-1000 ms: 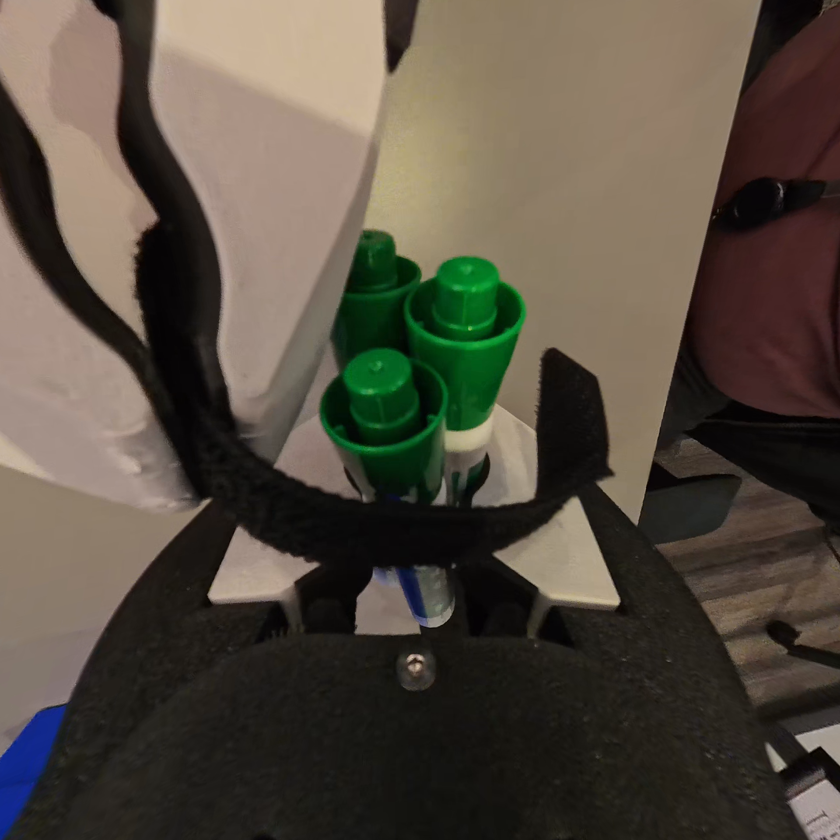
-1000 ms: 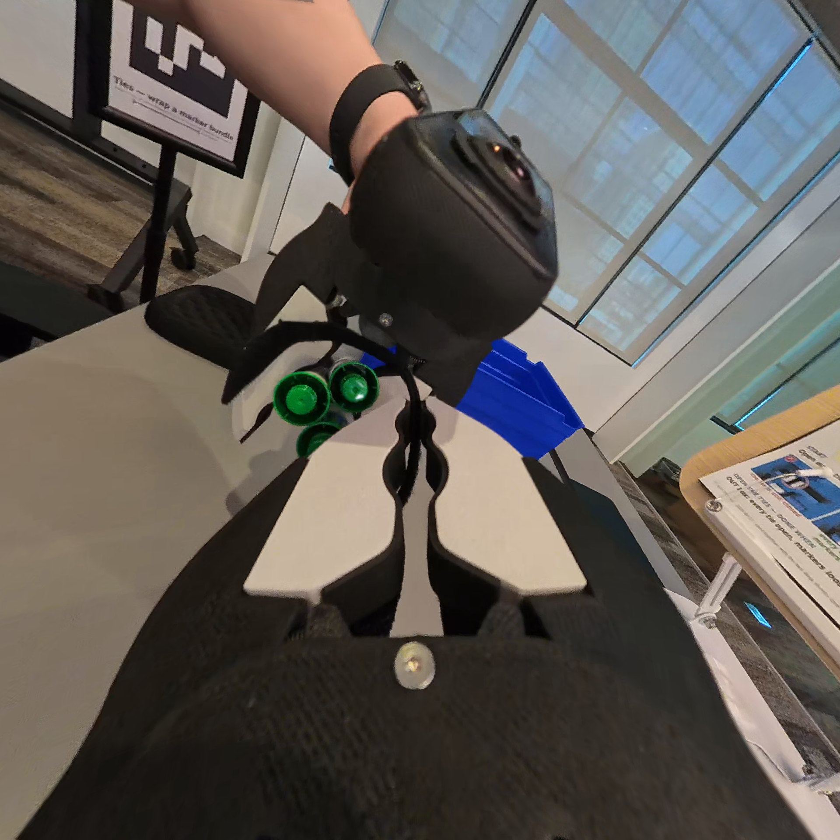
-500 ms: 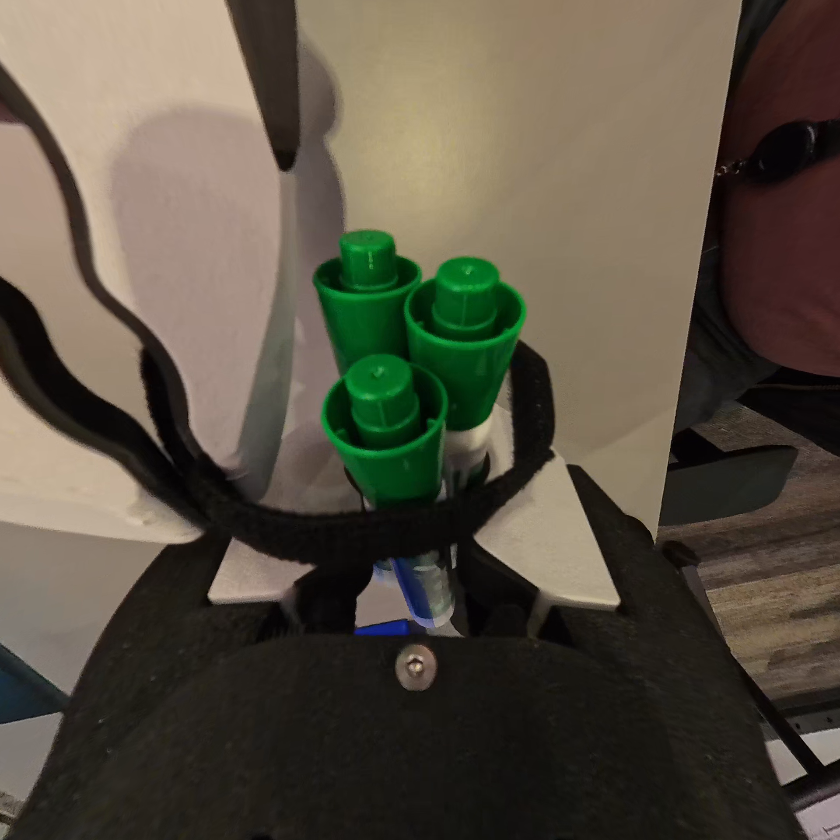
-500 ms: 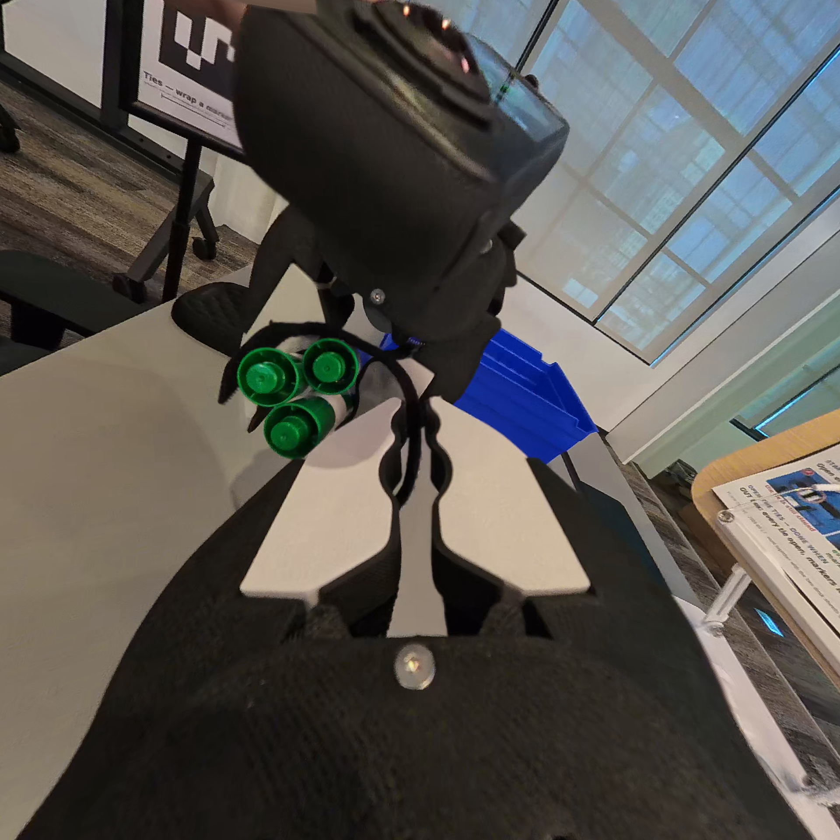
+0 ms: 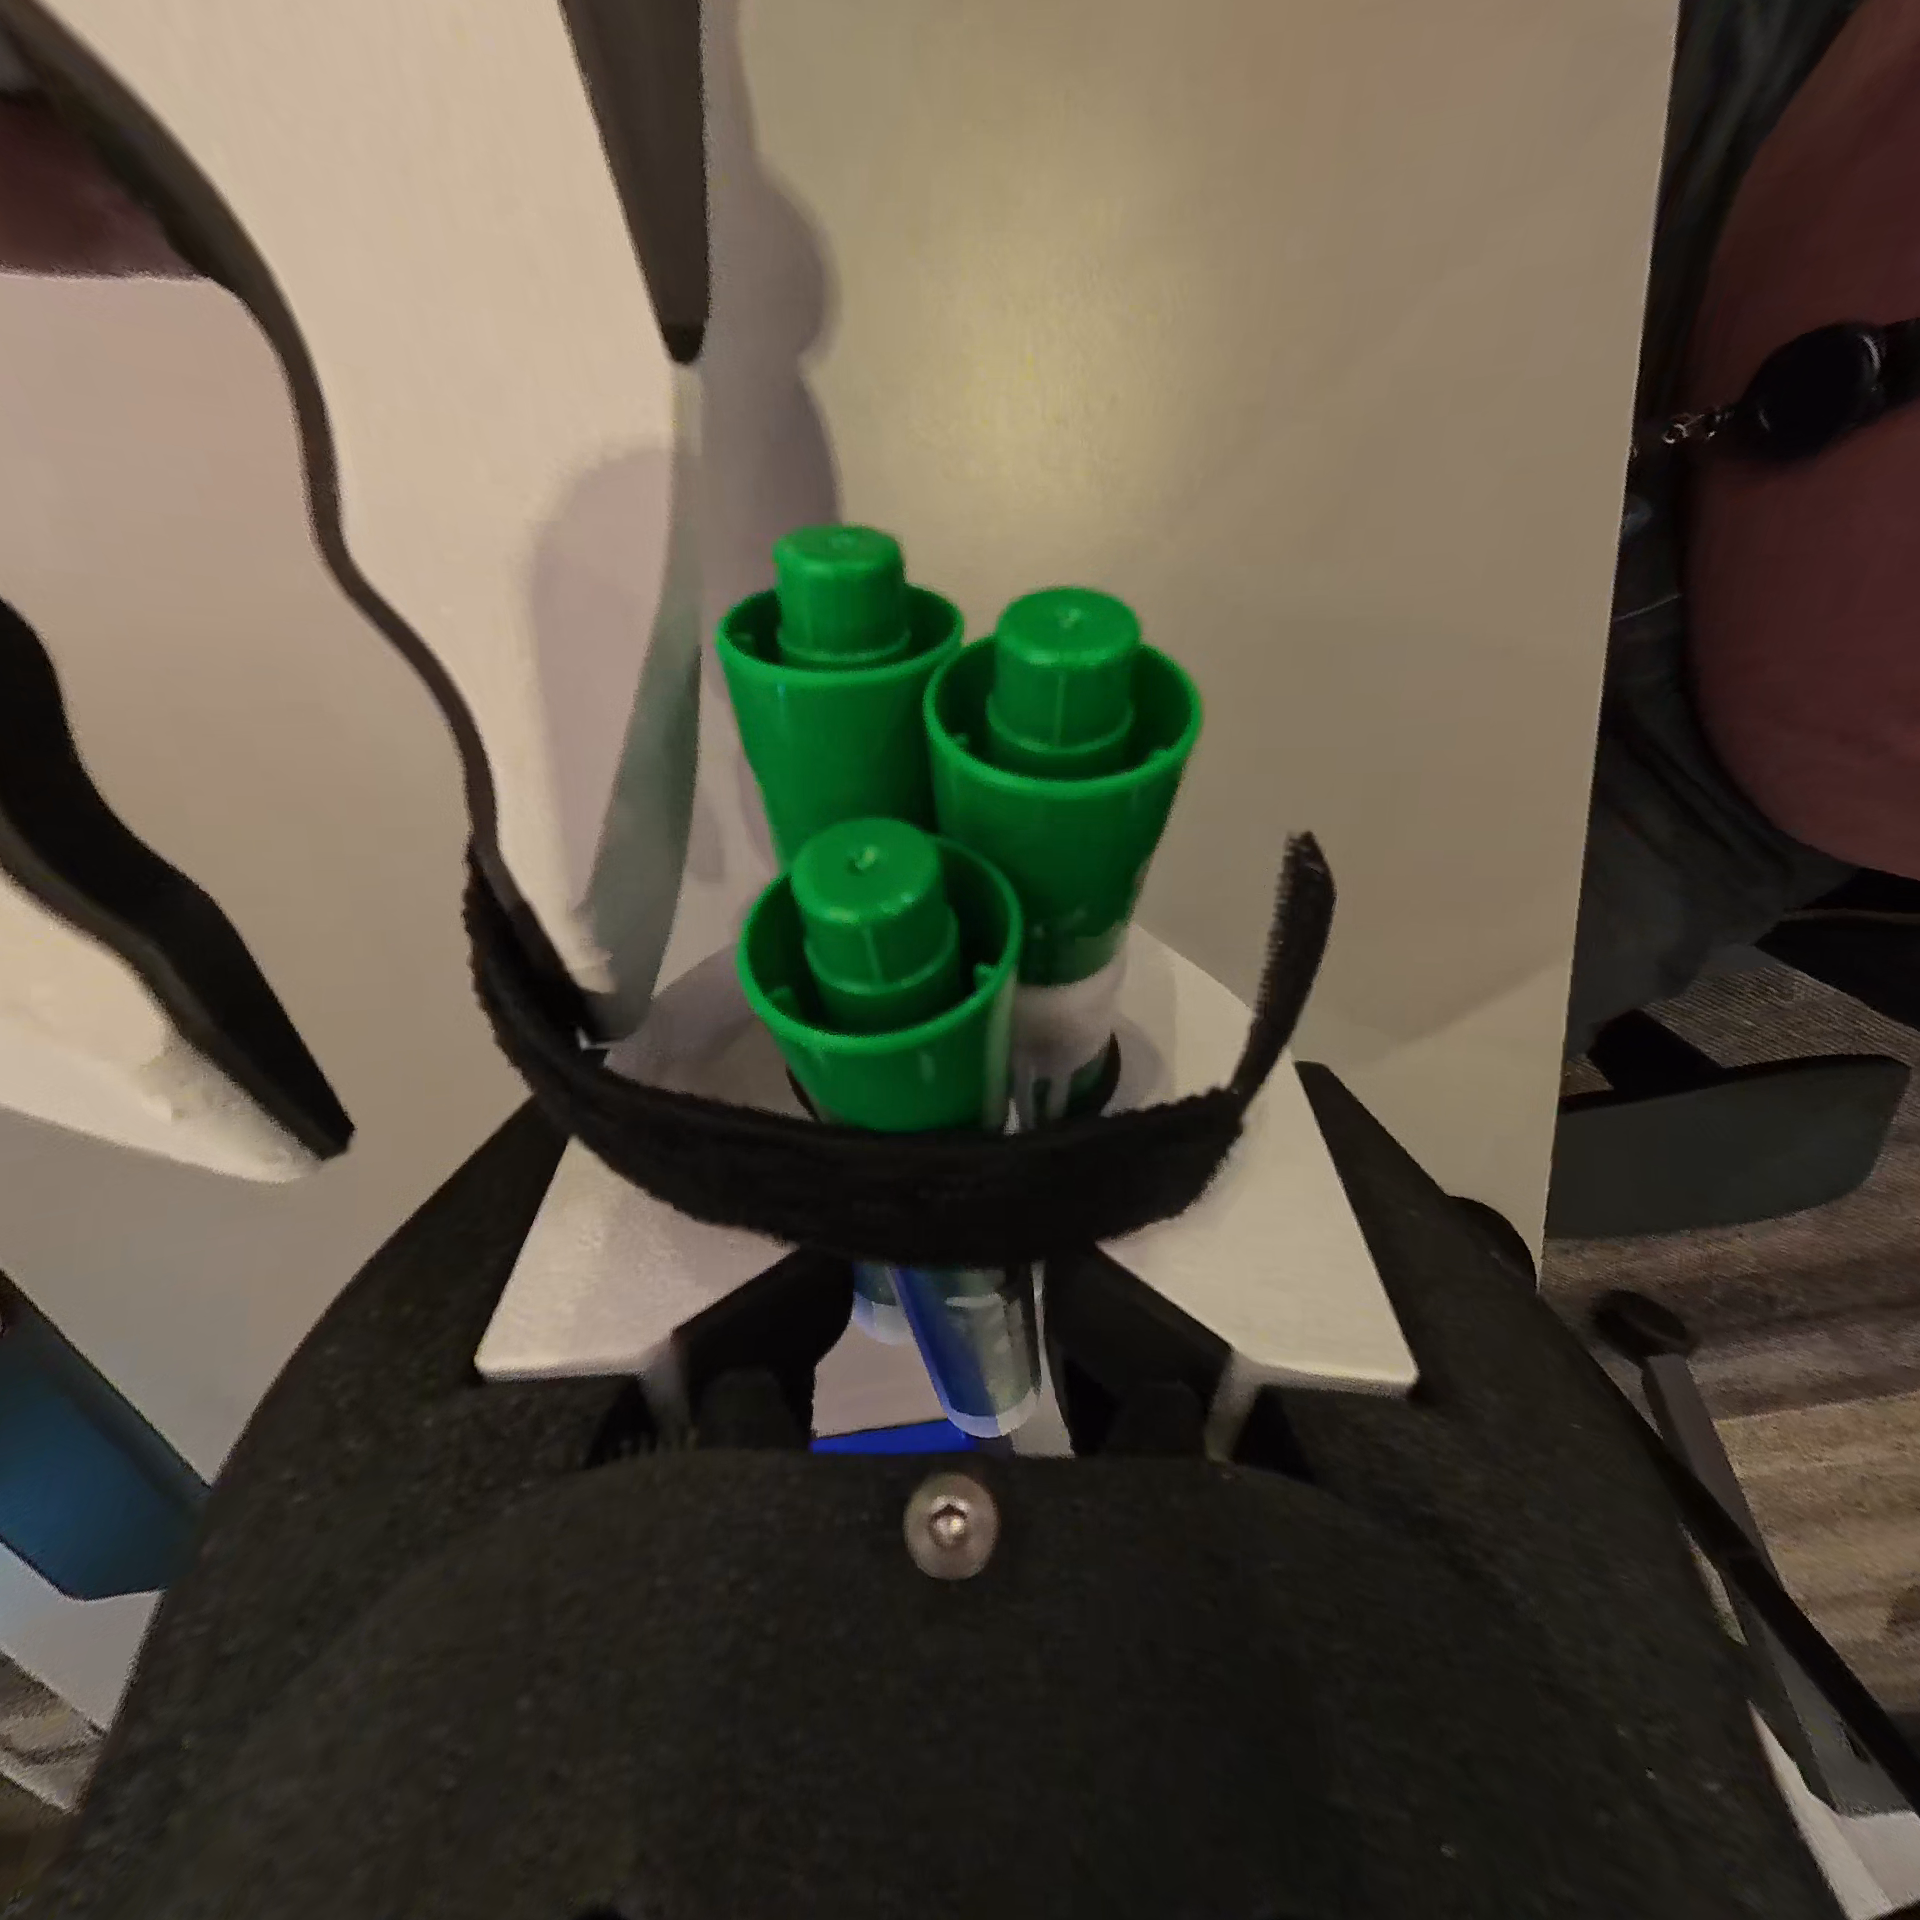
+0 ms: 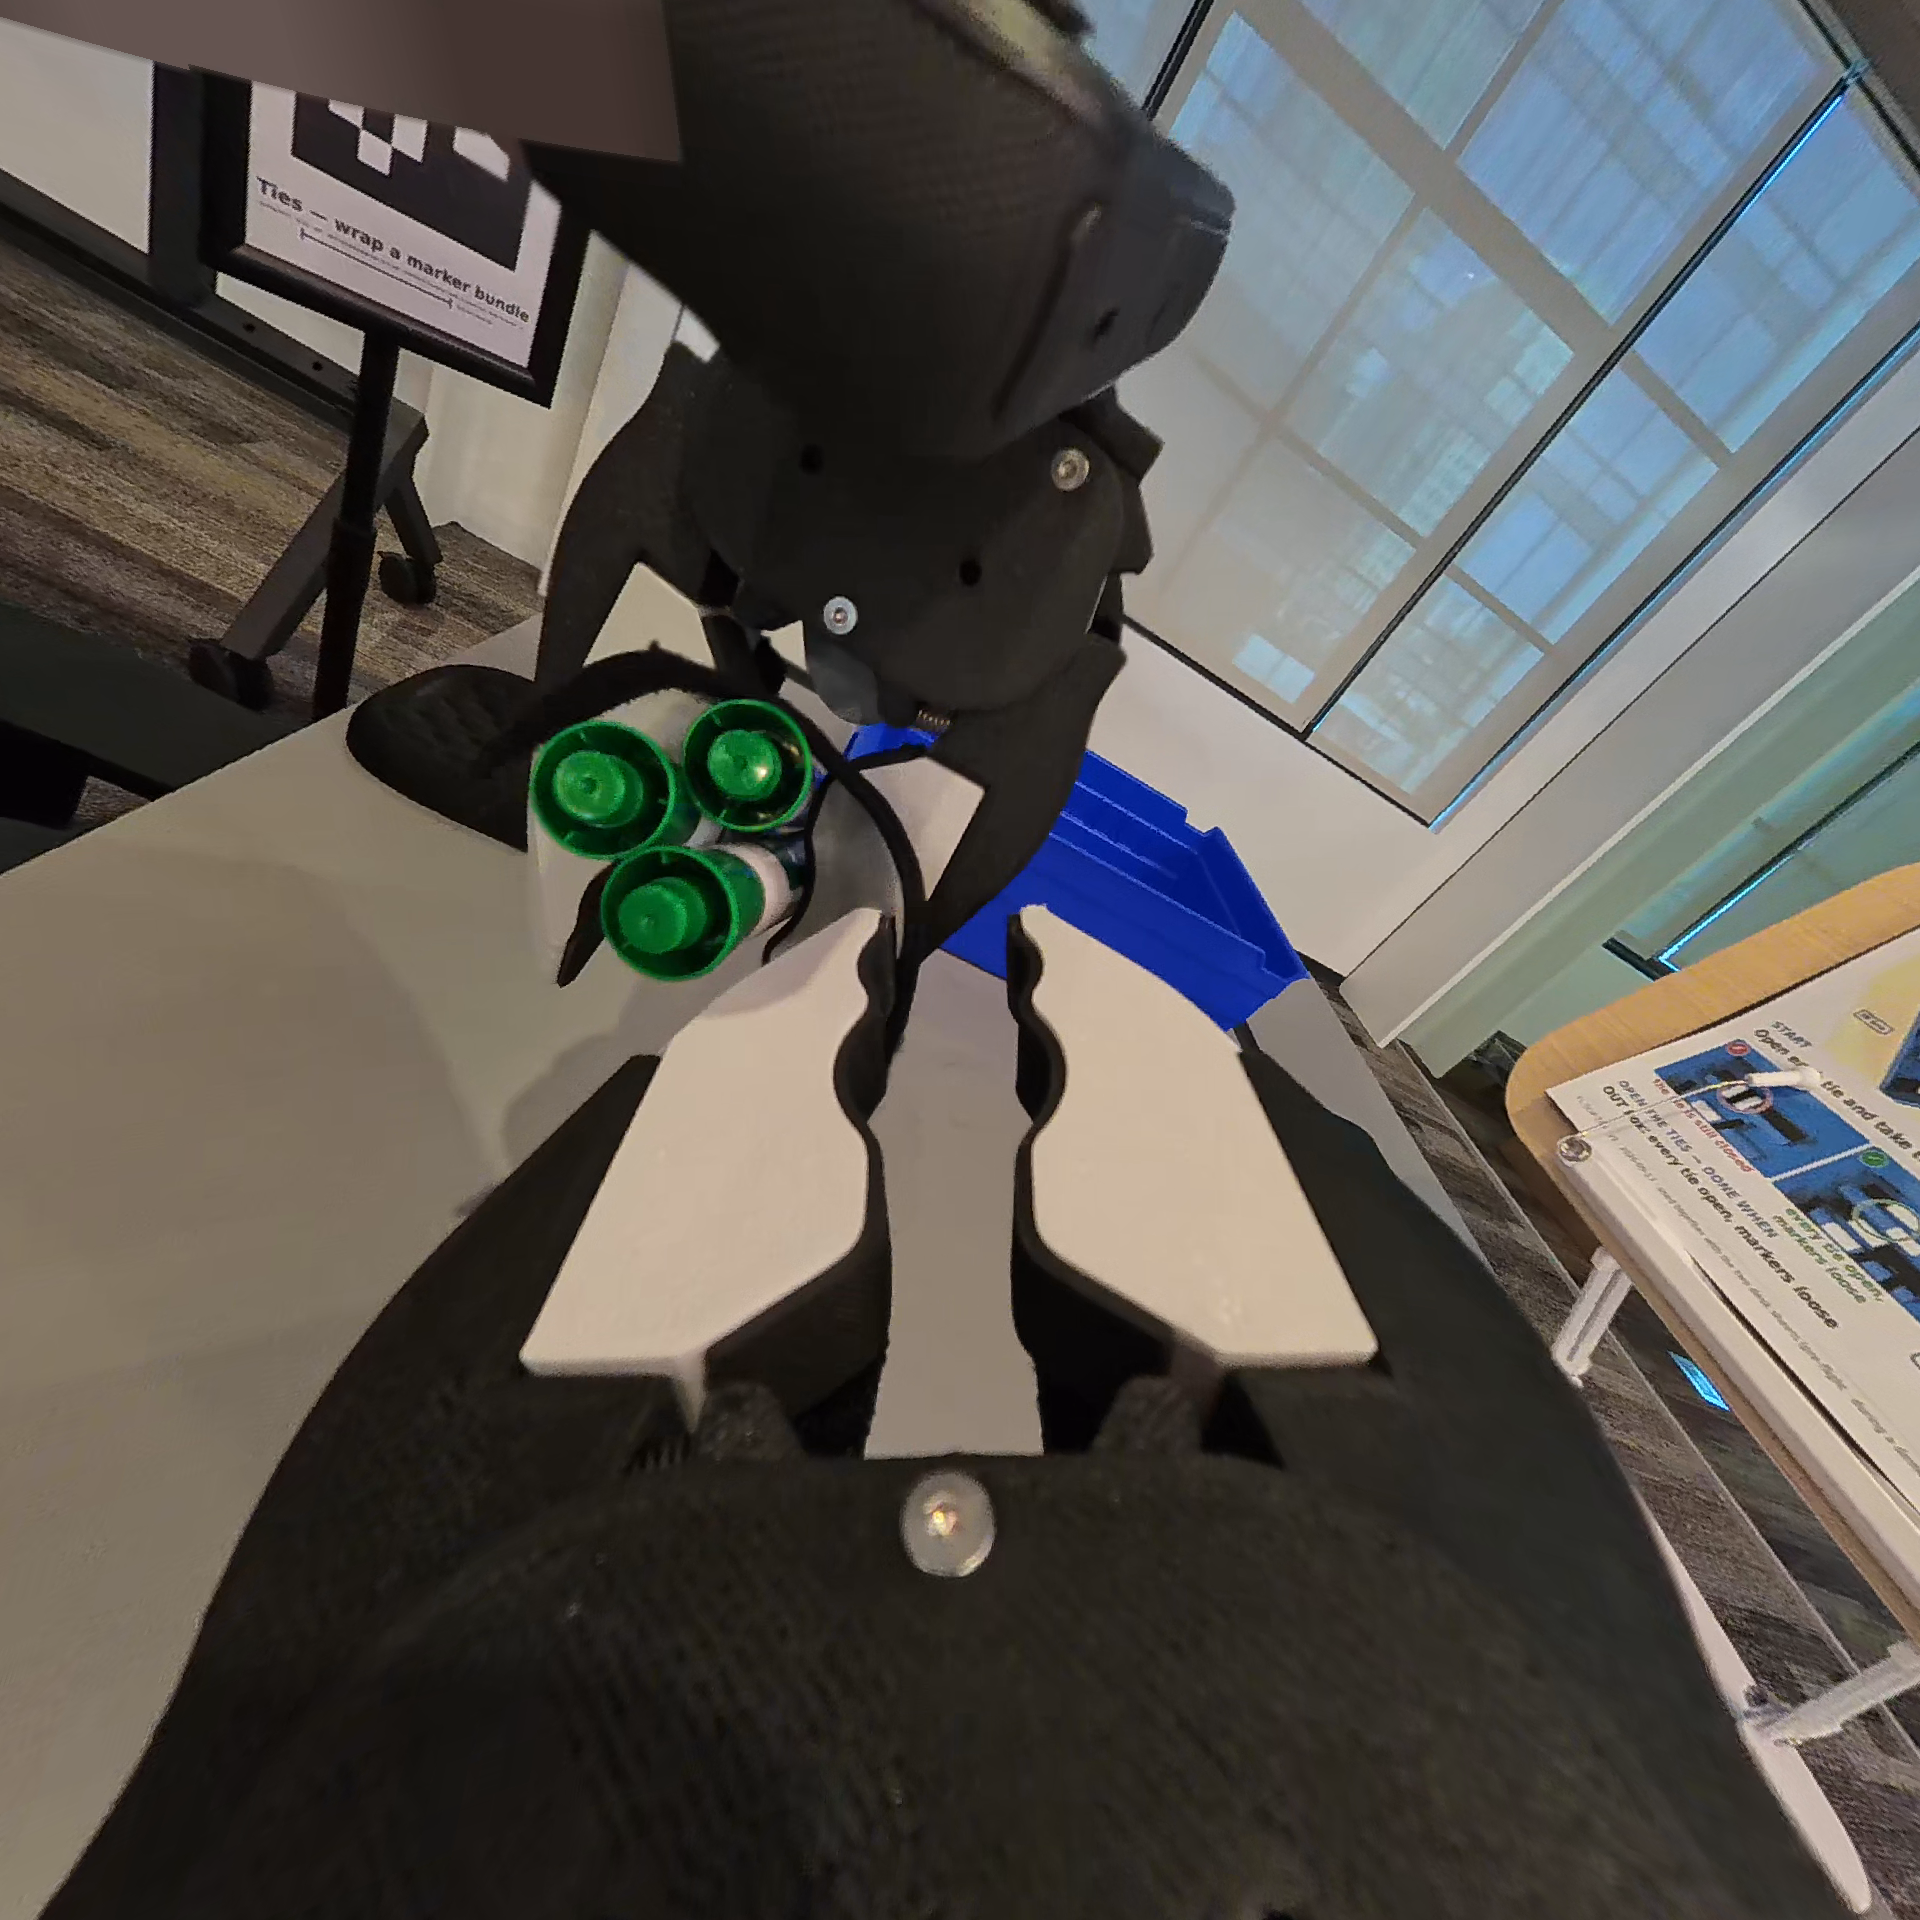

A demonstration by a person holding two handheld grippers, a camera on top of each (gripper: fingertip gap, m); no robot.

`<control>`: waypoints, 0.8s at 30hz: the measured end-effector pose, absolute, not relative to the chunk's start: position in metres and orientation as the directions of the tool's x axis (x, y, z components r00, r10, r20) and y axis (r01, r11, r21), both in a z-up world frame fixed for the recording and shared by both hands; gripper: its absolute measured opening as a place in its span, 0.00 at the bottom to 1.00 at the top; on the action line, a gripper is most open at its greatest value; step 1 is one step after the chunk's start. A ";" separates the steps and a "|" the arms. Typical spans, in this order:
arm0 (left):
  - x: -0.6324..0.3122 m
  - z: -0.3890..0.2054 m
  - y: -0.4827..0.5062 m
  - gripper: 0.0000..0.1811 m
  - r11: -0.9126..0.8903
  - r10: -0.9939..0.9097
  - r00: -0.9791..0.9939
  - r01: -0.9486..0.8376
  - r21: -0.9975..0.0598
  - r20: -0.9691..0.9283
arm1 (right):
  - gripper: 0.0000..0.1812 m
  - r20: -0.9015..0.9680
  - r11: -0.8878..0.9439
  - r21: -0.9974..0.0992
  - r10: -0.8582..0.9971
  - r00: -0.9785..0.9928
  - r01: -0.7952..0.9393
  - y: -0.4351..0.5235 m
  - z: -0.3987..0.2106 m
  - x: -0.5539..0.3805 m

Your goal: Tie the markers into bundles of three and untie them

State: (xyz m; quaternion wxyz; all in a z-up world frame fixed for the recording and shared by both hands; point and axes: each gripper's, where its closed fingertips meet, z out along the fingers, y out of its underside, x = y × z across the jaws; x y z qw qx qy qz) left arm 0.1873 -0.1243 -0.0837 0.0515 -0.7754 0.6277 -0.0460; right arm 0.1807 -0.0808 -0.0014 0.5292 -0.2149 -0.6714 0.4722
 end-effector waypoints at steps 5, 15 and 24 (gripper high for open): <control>0.188 -0.077 -0.120 0.23 -0.203 -0.977 0.210 -0.966 -0.159 -0.029 | 0.12 0.510 0.461 -0.860 0.793 -0.334 -0.219 -0.079 0.002 0.183; 0.192 -0.069 -0.112 0.23 -0.175 -0.977 0.195 -0.966 -0.190 -0.092 | 0.02 0.525 0.475 -0.851 0.769 -0.366 -0.222 -0.086 0.003 0.185; 0.191 -0.069 -0.111 0.24 -0.180 -0.976 0.200 -0.965 -0.189 -0.089 | 0.02 0.583 0.534 -0.813 0.746 -0.322 -0.234 -0.086 0.010 0.187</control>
